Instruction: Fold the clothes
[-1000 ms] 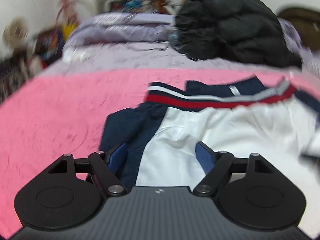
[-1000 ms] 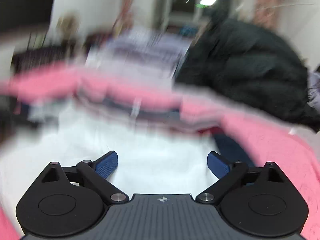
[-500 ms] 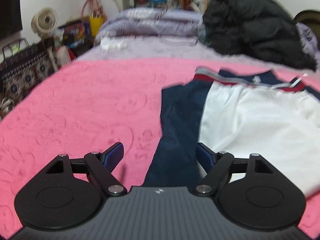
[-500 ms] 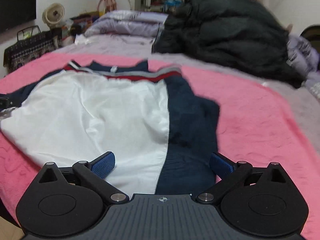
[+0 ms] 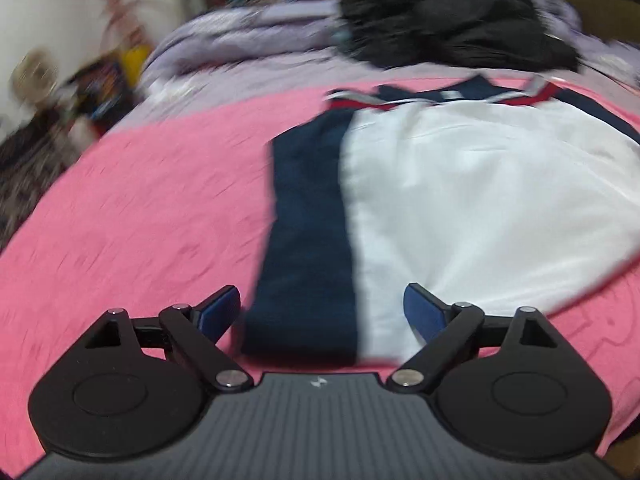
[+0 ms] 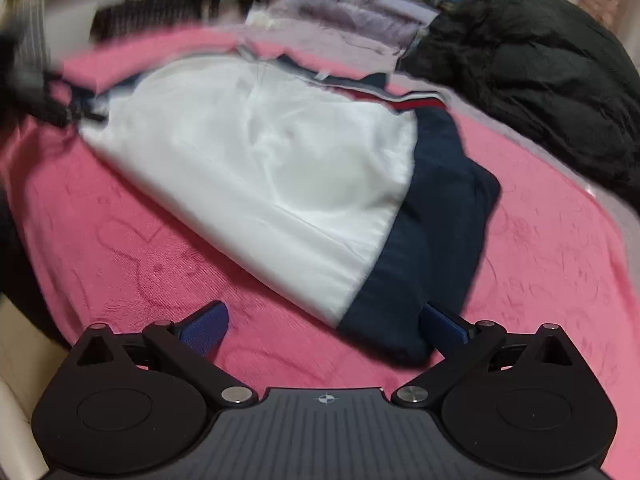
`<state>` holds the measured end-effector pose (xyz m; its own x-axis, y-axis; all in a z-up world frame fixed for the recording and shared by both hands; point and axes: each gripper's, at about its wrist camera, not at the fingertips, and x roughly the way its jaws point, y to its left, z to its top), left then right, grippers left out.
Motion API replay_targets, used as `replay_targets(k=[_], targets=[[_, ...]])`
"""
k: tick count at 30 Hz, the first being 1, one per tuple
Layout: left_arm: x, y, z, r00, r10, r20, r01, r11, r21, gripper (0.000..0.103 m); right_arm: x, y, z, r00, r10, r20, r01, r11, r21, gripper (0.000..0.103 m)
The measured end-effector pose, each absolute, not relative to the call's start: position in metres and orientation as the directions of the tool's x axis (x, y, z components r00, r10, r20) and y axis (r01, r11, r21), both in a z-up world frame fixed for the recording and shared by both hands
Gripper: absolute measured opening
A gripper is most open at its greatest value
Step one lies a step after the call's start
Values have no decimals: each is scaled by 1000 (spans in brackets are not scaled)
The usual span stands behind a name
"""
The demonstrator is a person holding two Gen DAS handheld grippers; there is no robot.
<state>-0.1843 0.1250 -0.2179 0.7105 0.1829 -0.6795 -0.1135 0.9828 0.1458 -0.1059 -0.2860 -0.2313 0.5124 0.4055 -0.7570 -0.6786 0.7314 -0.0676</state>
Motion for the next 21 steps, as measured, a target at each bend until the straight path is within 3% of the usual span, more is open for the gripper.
replay_targets(k=[3, 8, 13, 16, 21], targets=[[-193, 137, -208, 703, 192, -685, -152, 981, 119, 90, -96, -311, -226, 481, 379, -791, -579, 815, 38, 103], [-191, 102, -178, 782, 149, -605, -31, 979, 202, 89, -116, -288, -191, 534, 353, -769, -648, 755, -103, 101], [-169, 44, -161, 782, 140, -607, 20, 968, 249, 89, -128, -229, -166, 614, 336, -714, -708, 634, -311, 103], [-169, 24, -161, 774, 120, -621, 32, 973, 228, 90, -128, -203, -165, 632, 320, -706, -703, 619, -349, 103], [-181, 17, -162, 767, 75, -637, 45, 984, 170, 91, -132, -192, -169, 599, 347, -722, -717, 635, -289, 103]])
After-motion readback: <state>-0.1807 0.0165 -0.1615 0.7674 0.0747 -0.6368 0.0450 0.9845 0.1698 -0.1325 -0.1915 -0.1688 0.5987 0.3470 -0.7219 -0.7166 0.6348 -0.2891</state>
